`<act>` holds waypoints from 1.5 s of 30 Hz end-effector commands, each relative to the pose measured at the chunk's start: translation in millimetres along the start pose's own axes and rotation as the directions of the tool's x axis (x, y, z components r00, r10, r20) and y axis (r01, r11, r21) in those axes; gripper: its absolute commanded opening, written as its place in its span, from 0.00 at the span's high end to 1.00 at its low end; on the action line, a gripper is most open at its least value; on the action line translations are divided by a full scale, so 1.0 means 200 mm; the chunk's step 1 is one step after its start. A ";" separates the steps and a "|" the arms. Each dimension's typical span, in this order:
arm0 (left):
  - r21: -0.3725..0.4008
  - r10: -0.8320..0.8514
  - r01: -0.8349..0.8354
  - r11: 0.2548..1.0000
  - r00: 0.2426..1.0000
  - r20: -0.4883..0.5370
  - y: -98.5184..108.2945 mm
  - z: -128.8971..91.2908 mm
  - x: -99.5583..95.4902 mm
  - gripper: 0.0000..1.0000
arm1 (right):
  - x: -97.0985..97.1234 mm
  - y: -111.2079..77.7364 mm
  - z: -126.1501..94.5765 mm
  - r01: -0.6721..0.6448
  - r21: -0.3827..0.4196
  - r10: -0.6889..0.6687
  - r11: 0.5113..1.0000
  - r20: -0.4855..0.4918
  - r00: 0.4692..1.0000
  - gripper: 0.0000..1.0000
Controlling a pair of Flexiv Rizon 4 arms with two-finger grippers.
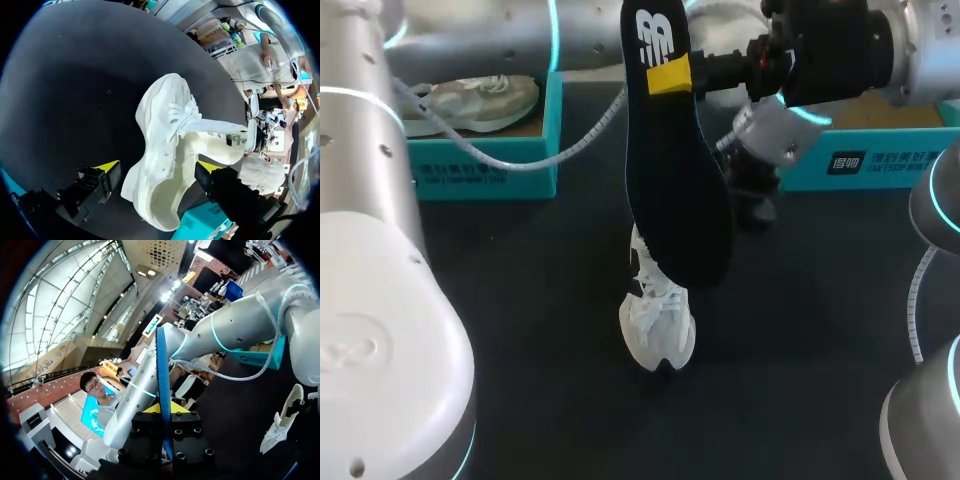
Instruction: Take the shoe out of the shoebox, open the shoe tongue, remove and reinsert the insole, then place the shoe into the shoebox
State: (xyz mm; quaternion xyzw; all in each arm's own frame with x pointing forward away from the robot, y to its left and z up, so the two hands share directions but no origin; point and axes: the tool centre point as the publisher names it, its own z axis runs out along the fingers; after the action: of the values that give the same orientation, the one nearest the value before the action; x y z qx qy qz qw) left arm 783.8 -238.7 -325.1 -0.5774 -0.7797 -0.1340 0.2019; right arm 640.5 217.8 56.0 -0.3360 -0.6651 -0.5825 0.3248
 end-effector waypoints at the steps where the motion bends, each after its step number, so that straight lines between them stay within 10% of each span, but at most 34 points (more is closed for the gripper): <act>1: 0.024 -0.026 0.022 0.999 0.983 0.181 0.07 -0.06 0.10 0.00 | 0.00 0.01 0.02 -0.003 0.001 0.003 1.000 0.004 1.000 1.00; 13: 0.041 -0.082 0.071 0.997 0.920 0.384 0.29 -0.31 0.20 0.00 | 0.00 0.01 0.02 -0.003 0.001 0.003 1.000 0.004 1.000 1.00; 20: 0.088 -0.034 -0.024 0.996 0.801 0.597 0.42 -0.37 0.35 0.00 | -0.10 0.05 -0.17 -0.161 -0.154 0.158 0.975 -0.027 0.987 1.00; 37: -0.009 0.056 -0.082 0.997 0.587 0.808 0.39 -0.54 0.62 0.00 | -0.48 0.40 -0.40 -0.336 -0.267 0.346 0.903 -0.012 0.938 1.00; 45: 0.015 0.050 -0.093 0.996 0.657 0.752 0.42 -0.56 0.64 0.00 | -0.50 0.42 -0.41 -0.337 -0.266 0.348 0.903 -0.004 0.937 1.00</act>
State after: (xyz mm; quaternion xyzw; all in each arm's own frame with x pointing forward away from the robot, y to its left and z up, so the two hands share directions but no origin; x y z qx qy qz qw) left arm 849.4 -158.9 -165.4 -0.6163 -0.7824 0.0812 -0.0372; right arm 761.6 131.5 26.5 -0.4992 -0.5159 -0.5967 0.3586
